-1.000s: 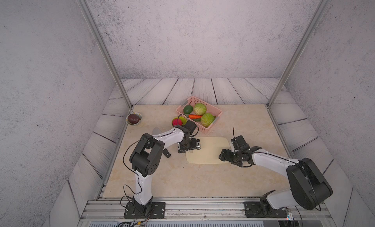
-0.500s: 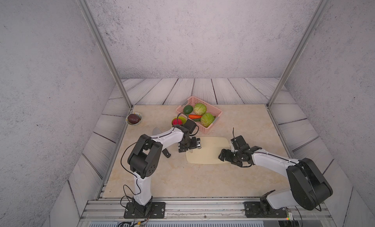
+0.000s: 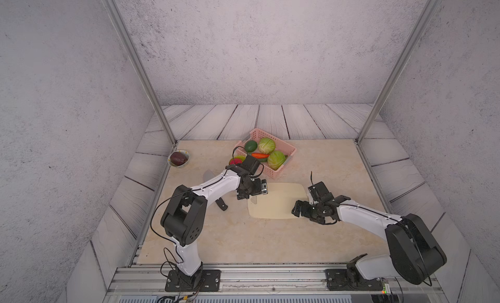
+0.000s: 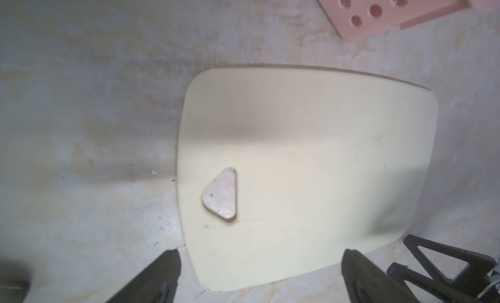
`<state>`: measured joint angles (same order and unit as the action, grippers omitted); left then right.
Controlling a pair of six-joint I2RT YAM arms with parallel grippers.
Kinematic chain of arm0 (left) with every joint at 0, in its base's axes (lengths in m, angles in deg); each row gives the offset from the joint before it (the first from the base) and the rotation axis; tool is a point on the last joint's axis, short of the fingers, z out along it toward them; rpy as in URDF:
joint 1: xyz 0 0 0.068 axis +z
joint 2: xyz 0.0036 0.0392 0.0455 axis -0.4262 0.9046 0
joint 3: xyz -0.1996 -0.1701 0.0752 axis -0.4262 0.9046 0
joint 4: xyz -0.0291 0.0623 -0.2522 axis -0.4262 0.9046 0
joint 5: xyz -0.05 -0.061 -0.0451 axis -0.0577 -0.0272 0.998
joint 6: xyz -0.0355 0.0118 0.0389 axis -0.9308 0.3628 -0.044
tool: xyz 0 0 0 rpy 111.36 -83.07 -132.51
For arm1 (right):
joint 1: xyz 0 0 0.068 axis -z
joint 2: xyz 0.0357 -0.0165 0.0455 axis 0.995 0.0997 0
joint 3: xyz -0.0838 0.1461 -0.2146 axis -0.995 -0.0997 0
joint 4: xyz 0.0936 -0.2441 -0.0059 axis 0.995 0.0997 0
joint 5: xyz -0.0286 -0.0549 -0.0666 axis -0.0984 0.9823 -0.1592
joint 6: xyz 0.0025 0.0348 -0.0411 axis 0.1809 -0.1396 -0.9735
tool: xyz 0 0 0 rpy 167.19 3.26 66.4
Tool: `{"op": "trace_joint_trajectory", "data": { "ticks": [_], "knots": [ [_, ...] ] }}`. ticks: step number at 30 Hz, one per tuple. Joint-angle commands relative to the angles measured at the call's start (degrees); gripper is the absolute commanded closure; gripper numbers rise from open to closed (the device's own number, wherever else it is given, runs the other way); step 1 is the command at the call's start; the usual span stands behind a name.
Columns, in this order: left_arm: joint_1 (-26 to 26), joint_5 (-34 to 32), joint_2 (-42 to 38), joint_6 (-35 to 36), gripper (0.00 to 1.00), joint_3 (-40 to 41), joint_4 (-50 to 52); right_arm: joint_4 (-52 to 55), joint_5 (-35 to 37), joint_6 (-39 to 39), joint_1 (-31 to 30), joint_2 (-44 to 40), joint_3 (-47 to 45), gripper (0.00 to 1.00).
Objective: Align the knife with the edge of the cutting board
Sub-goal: Move the work surface to the center of the board.
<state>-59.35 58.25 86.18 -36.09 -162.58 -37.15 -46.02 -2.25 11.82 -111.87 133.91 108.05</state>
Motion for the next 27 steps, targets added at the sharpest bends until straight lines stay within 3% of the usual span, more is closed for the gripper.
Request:
{"op": "trace_joint_trajectory", "data": {
  "ticks": [1,9,15,22,27],
  "knots": [
    [0.1,-1.9,-3.7,1.0,0.02,1.1,0.8,3.8,1.0,-0.5,-0.2,-2.8,0.8,0.01],
    [0.2,-5.8,-10.6,4.4,0.02,0.4,1.9,7.7,-2.1,-1.8,-0.4,-10.4,3.1,0.01],
    [2.2,-7.3,-16.9,5.2,0.02,0.4,2.2,8.0,-1.8,-3.8,-5.1,-12.2,6.8,0.01],
    [7.1,-19.5,-27.3,9.5,0.02,0.6,3.7,7.9,1.7,-5.3,-12.1,-3.3,16.4,0.01],
    [11.4,-22.3,-32.8,8.5,0.02,2.3,2.0,8.7,6.0,-7.7,-17.3,6.4,26.9,0.01]
  ]
}}
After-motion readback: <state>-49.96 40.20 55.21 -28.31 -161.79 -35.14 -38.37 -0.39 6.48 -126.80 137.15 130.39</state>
